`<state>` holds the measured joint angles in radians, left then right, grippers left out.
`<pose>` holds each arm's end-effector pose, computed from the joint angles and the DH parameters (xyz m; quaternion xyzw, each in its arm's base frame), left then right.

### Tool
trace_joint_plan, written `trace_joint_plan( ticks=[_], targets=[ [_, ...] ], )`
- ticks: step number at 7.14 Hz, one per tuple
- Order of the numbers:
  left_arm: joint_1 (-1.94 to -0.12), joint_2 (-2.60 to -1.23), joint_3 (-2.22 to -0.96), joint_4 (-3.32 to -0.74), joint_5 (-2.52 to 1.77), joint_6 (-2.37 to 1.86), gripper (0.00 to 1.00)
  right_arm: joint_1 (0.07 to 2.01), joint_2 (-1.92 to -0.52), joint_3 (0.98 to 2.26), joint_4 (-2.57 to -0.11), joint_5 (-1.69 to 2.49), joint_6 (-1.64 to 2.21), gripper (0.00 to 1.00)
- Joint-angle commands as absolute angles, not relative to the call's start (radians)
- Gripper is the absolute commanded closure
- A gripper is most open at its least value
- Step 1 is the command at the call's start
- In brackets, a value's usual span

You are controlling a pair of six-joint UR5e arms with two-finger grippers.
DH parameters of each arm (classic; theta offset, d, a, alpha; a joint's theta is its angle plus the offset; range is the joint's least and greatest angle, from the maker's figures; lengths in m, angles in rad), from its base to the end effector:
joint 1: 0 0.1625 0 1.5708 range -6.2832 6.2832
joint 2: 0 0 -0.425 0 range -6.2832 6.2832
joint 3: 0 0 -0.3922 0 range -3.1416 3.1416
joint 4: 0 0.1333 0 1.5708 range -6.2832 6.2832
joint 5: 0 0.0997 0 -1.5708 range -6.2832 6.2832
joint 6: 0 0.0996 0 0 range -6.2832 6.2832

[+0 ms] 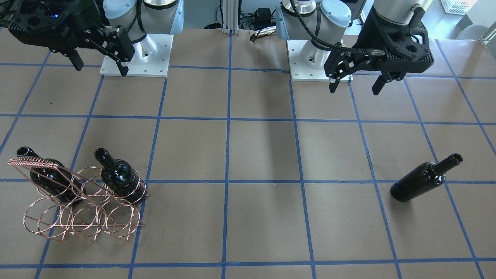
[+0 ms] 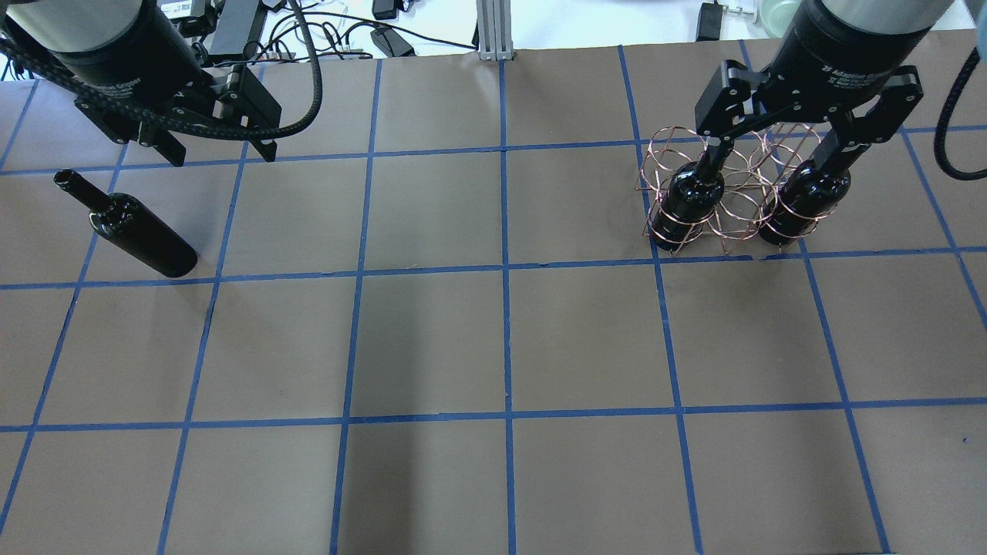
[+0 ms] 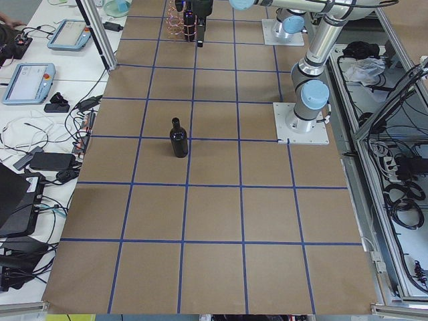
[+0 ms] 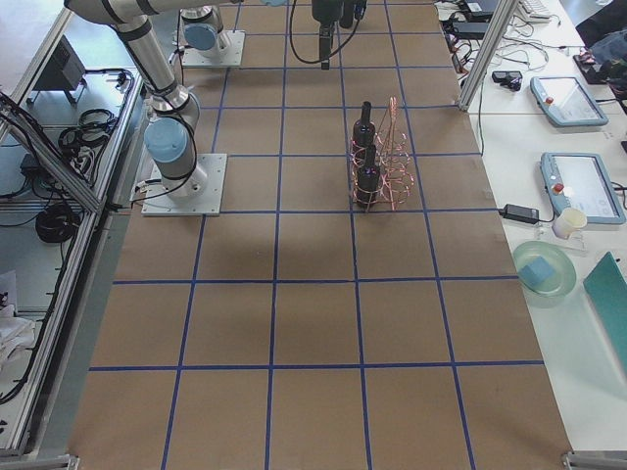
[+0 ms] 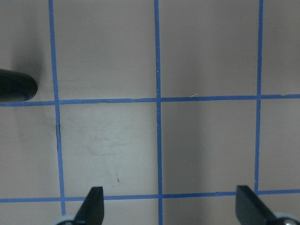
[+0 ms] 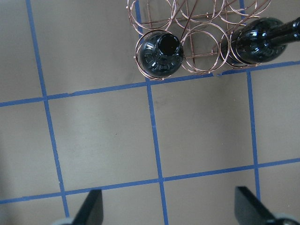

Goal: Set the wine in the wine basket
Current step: 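Lower the left gripper over the neck of the lying black bottle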

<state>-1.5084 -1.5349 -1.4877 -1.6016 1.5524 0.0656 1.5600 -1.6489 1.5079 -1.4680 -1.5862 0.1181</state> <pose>-0.1048 -0.4897 0.5434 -0.0020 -0.9990 0.0446 0.0063 0.1268 -0.4600 0.5456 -0.0645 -0.9977 0.0195 0.0067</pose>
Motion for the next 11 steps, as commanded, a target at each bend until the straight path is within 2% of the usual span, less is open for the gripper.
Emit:
trace_joint_plan(
  ticks=[1,2,4,6,9,10,11],
  targets=[
    [-1.422,-1.532,-1.474,-1.592,1.630,0.109,0.00,1.559,-1.649,1.508,-1.468,-1.589,0.117,0.00],
    [-1.379,-1.534,-1.471,-1.586,1.625,0.182,0.00,1.559,-1.651,1.508,-1.468,-1.591,0.117,0.00],
    [-1.170,-1.548,-1.482,-1.592,1.533,0.377,0.00,1.560,-1.651,1.508,-1.468,-1.594,0.117,0.00],
    [-1.009,-1.610,-1.485,-1.578,1.532,0.619,0.00,1.559,-1.652,1.508,-1.466,-1.595,0.117,0.00],
    [-0.996,-1.738,-1.578,-1.396,1.453,0.683,0.03,1.559,-1.657,1.509,-1.463,-1.595,0.117,0.00],
    [-0.997,-1.767,-1.598,-1.267,1.445,0.683,0.02,1.559,-1.657,1.509,-1.463,-1.595,0.117,0.00],
    [-0.999,-1.775,-1.612,-1.256,1.454,0.687,0.03,1.559,-1.658,1.509,-1.463,-1.595,0.117,0.00]
  ],
)
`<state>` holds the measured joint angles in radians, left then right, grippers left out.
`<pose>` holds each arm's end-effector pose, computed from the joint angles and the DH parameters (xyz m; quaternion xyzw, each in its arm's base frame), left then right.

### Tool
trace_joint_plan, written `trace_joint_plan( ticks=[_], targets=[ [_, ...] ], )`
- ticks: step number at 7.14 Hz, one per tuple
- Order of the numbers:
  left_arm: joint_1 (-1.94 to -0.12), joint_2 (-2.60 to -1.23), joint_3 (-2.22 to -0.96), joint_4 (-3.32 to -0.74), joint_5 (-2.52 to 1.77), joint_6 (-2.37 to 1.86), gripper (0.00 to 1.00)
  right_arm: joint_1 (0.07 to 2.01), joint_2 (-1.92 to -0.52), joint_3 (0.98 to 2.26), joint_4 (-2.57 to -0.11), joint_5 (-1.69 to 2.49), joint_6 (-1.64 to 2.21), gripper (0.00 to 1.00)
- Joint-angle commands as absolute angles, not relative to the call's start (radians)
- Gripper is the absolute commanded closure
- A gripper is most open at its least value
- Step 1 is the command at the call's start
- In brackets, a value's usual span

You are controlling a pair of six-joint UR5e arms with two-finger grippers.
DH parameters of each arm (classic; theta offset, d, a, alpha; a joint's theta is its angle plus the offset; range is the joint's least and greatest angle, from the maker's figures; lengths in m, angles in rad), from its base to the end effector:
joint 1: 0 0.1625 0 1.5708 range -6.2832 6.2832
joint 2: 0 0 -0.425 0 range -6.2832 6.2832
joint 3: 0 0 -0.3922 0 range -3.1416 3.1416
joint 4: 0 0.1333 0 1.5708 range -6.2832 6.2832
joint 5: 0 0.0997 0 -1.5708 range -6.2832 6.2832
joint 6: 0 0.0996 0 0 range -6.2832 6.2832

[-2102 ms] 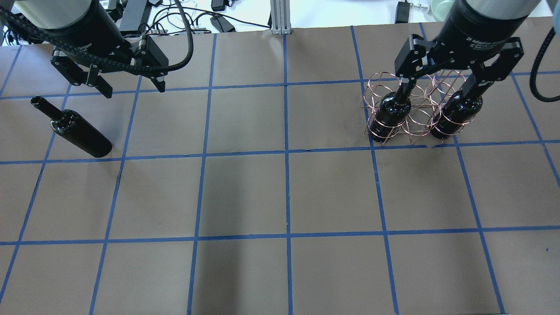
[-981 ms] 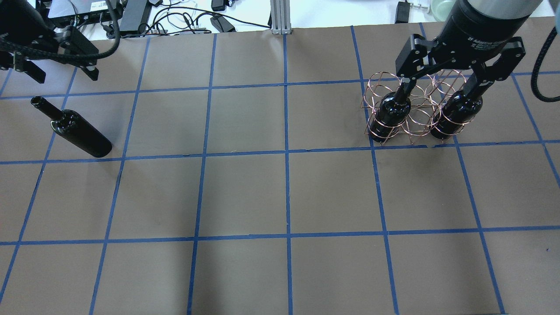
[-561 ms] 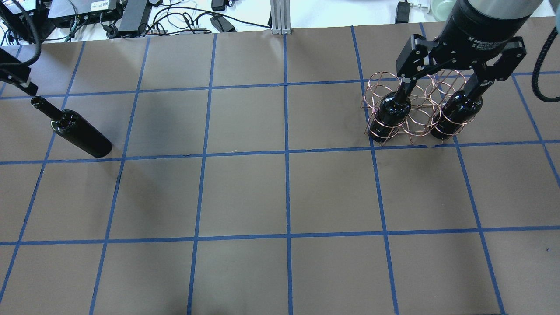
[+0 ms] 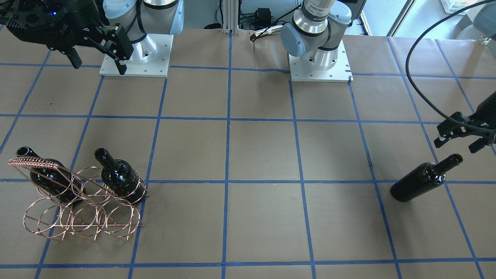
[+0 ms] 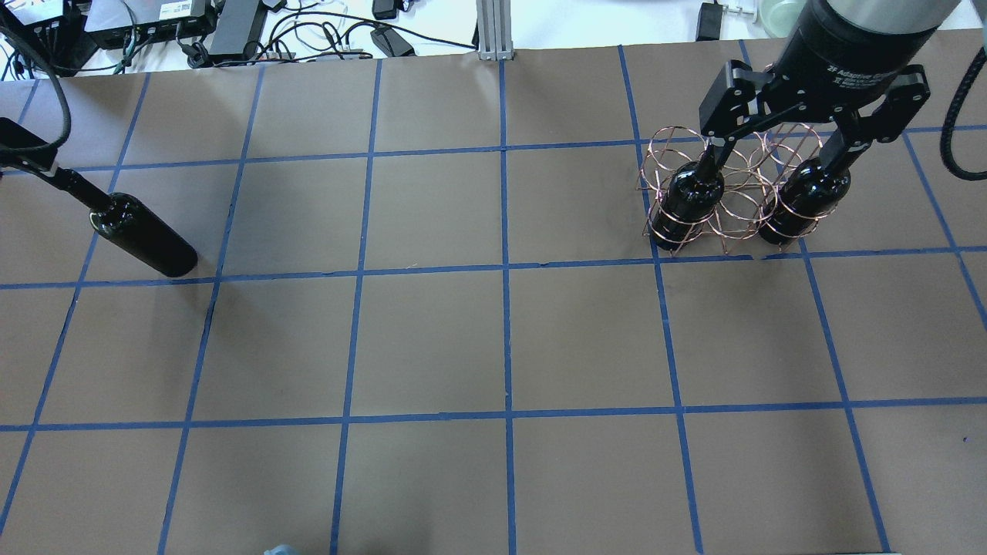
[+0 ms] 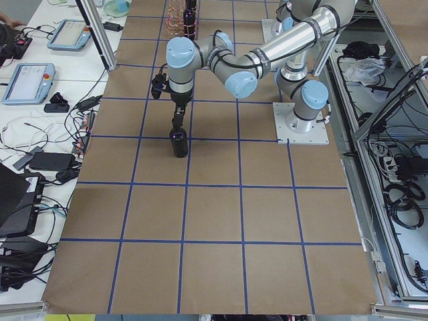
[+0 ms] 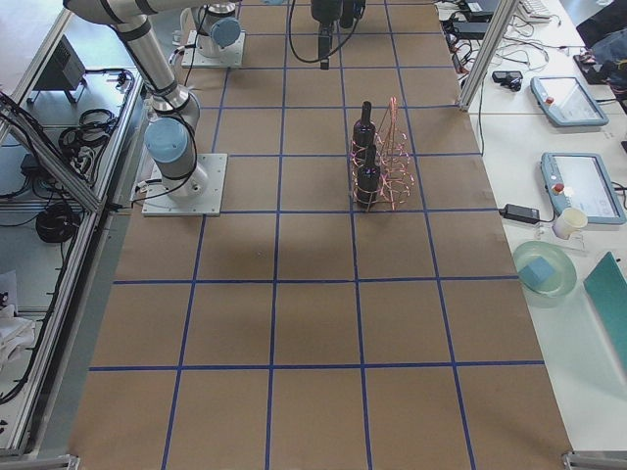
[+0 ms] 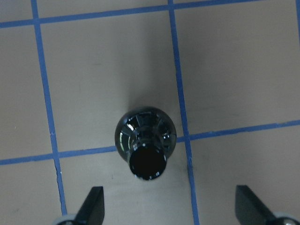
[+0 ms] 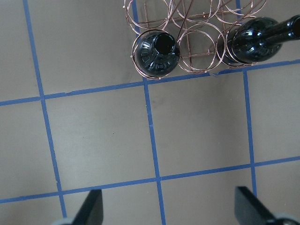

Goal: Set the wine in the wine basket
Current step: 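Close the left gripper on the bottle neck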

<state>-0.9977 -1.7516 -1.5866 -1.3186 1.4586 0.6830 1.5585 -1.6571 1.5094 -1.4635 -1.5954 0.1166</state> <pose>0.1856 -0.5540 0.4107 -0.0564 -0.9964 0.0554 0.0290 0.1252 -0.4565 0.5482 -0.0646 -0.9976 0.0208 0.0112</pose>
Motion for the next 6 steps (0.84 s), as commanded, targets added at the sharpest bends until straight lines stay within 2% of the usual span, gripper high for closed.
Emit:
trace_joint_plan(
  ticks=[1,3,6],
  targets=[
    [-1.000,-1.779,-1.612,-1.247,1.459,0.689,0.04,1.560,-1.657,1.509,-1.463,-1.595,0.117,0.00],
    [-1.017,-1.801,-1.611,-1.243,1.463,0.683,0.08,1.560,-1.658,1.509,-1.463,-1.594,0.117,0.00],
    [-1.020,-1.819,-1.601,-1.243,1.483,0.683,0.25,1.560,-1.658,1.509,-1.463,-1.594,0.117,0.00]
  ],
)
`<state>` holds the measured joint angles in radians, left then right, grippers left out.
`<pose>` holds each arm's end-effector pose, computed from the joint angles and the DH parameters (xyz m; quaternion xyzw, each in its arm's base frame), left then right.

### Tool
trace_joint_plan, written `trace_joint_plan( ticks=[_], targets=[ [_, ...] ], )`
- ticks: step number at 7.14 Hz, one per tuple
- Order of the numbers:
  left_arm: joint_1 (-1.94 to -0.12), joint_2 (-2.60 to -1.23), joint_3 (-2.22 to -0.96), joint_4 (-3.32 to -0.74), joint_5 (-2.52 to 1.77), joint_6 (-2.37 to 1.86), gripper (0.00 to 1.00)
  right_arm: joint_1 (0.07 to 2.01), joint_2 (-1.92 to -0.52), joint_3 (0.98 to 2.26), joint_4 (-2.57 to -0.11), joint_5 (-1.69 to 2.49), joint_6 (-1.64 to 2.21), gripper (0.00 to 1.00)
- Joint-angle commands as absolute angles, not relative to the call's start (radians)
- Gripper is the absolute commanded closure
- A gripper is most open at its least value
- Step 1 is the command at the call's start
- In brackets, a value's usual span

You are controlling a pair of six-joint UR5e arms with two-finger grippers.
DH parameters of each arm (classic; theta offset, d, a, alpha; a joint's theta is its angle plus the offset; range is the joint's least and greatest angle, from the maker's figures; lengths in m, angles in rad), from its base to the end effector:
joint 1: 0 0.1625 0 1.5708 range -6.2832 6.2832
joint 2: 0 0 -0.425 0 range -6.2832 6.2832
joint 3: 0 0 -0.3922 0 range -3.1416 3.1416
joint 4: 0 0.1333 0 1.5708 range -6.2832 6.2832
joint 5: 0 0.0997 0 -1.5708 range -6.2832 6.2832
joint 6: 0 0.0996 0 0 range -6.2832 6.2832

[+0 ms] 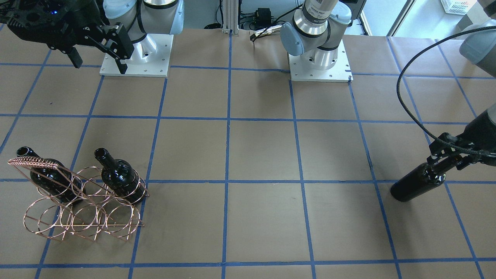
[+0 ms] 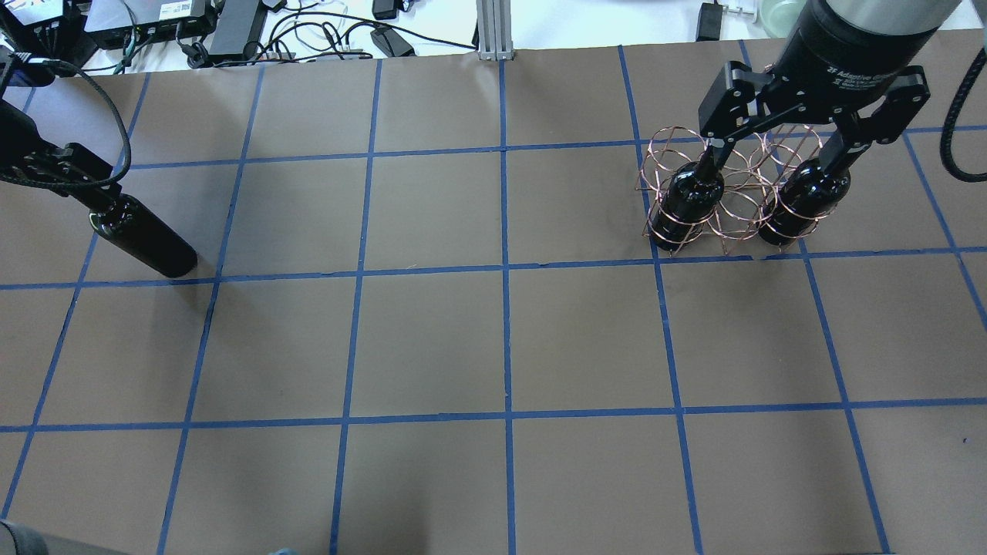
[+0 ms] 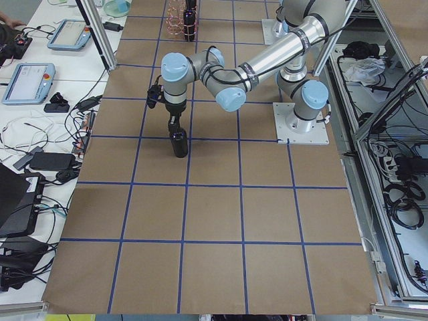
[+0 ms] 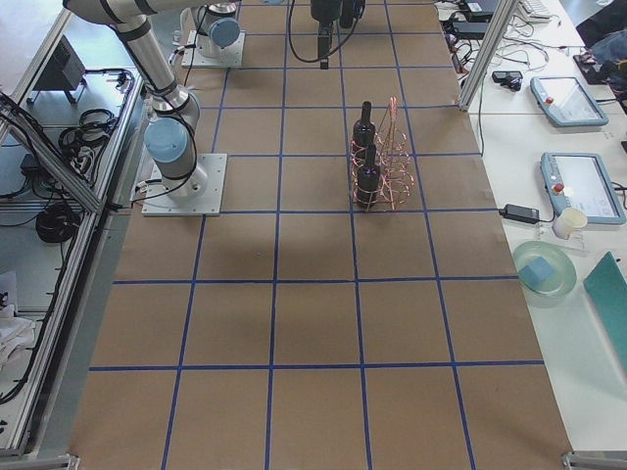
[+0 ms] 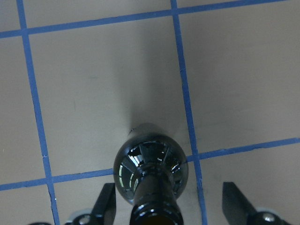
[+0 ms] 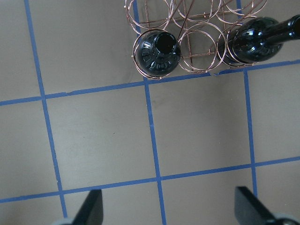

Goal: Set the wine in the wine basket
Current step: 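Close the left gripper on the bottle neck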

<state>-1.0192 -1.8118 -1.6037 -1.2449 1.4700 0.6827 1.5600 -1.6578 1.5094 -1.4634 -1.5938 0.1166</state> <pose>0.1838 -0.5723 0.3753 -0.0667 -0.9962 0.0503 0.0260 0.1261 -0.4560 0.5485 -0.0639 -0.9977 0.0211 0.0104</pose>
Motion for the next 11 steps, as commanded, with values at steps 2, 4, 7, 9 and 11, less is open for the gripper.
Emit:
trace_joint_plan(
  ticks=[2,4,7,9,11],
  targets=[
    [-1.020,-1.825,-1.598,-1.243,1.519,0.683,0.25,1.560,-1.658,1.509,-1.462,-1.594,0.118,0.00],
    [-1.023,-1.825,-1.597,-1.243,1.519,0.661,0.27,1.560,-1.658,1.512,-1.462,-1.586,0.120,0.00],
    [-1.035,-1.827,-1.585,-1.236,1.517,0.644,0.31,1.560,-1.660,1.520,-1.462,-1.586,0.120,0.00],
    [-1.035,-1.829,-1.583,-1.238,1.516,0.646,0.33,1.560,-1.660,1.520,-1.462,-1.586,0.120,0.00],
    [-1.035,-1.833,-1.582,-1.239,1.517,0.643,0.37,1.560,-1.660,1.520,-1.463,-1.585,0.120,0.00]
  ],
)
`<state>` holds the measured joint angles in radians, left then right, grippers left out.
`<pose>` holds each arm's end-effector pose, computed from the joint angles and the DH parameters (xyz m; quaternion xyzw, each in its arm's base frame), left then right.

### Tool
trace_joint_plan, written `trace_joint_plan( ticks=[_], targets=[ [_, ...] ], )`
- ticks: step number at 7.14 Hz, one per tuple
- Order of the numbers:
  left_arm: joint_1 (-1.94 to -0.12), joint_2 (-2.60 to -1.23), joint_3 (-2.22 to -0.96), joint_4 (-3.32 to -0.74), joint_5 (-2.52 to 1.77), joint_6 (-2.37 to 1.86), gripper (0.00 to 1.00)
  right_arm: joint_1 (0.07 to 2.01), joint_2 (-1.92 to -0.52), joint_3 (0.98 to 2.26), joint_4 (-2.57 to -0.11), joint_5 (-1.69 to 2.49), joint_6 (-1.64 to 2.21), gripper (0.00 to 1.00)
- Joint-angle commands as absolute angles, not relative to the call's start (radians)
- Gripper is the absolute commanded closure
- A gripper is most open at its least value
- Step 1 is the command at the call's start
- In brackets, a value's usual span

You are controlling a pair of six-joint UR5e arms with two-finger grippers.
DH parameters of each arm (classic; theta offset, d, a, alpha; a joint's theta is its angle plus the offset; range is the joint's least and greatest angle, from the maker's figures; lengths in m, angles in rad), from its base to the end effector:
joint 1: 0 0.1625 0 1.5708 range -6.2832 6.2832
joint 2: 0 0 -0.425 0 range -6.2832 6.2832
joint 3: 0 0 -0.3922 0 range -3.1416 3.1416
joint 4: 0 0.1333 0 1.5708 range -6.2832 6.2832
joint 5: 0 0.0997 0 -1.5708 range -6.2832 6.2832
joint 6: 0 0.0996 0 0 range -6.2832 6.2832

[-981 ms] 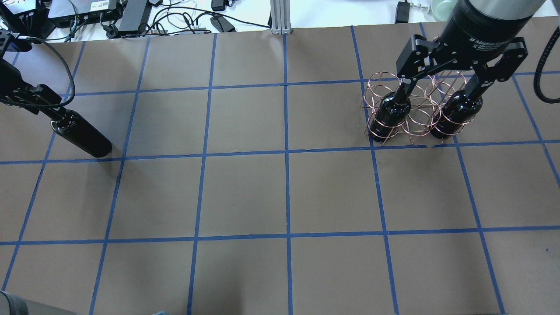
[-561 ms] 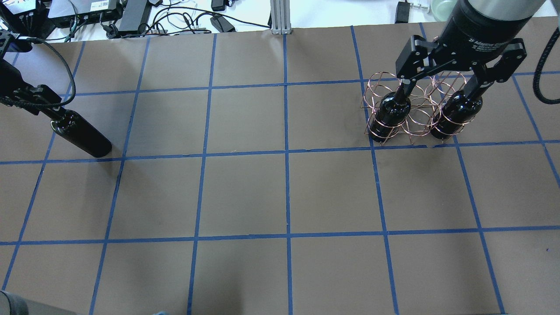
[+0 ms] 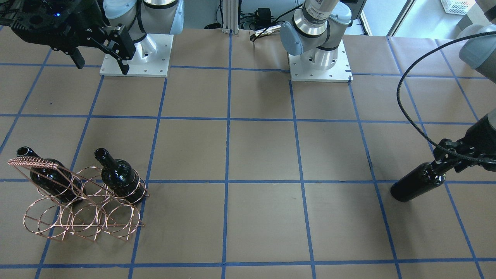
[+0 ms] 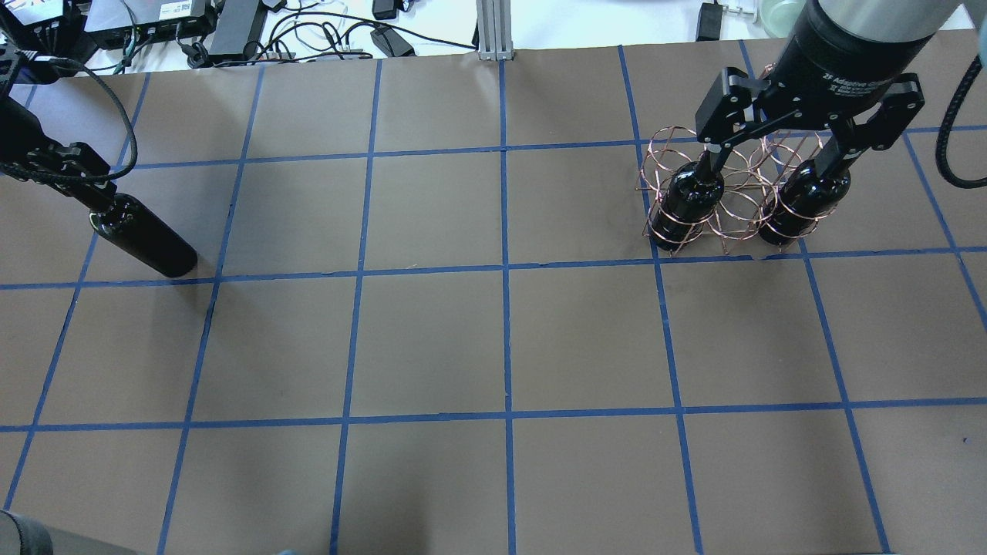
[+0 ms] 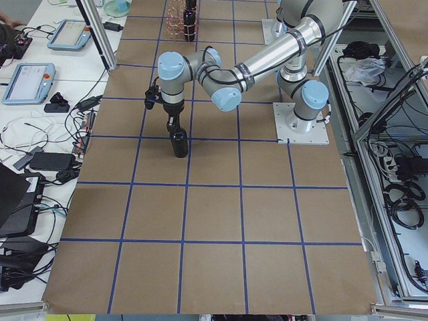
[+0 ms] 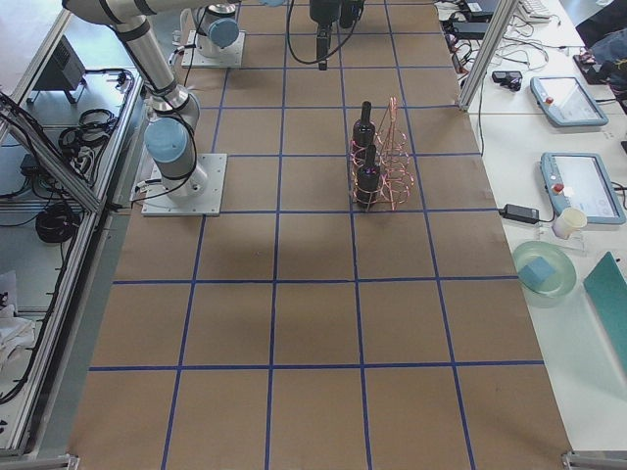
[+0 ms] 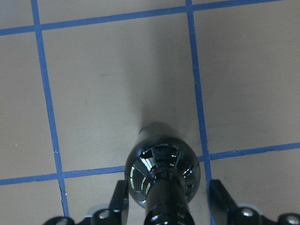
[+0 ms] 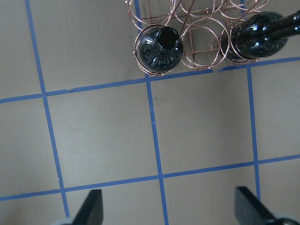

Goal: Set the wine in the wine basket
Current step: 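Close the left gripper on the bottle neck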

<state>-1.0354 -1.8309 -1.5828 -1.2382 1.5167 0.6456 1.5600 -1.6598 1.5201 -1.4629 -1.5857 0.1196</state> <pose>0.1831 -0.5804 0.3746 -0.0558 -0.9976 0.0402 0.0056 0.1269 -0.4548 0.5441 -0.0653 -0.9977 0.0163 0.0066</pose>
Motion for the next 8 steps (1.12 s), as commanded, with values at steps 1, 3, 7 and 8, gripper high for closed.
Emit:
trace_joint_plan(
  ticks=[1,3,7,8],
  targets=[
    [-1.035,-1.832,-1.582,-1.239,1.517,0.643,0.45,1.560,-1.660,1.520,-1.462,-1.586,0.120,0.00],
    [-1.034,-1.832,-1.582,-1.239,1.517,0.643,0.51,1.560,-1.660,1.520,-1.462,-1.586,0.120,0.00],
    [-1.028,-1.825,-1.582,-1.250,1.523,0.643,0.77,1.560,-1.660,1.520,-1.462,-1.586,0.120,0.00],
    [-1.028,-1.825,-1.580,-1.250,1.523,0.643,0.78,1.560,-1.660,1.520,-1.462,-1.585,0.120,0.00]
  ],
)
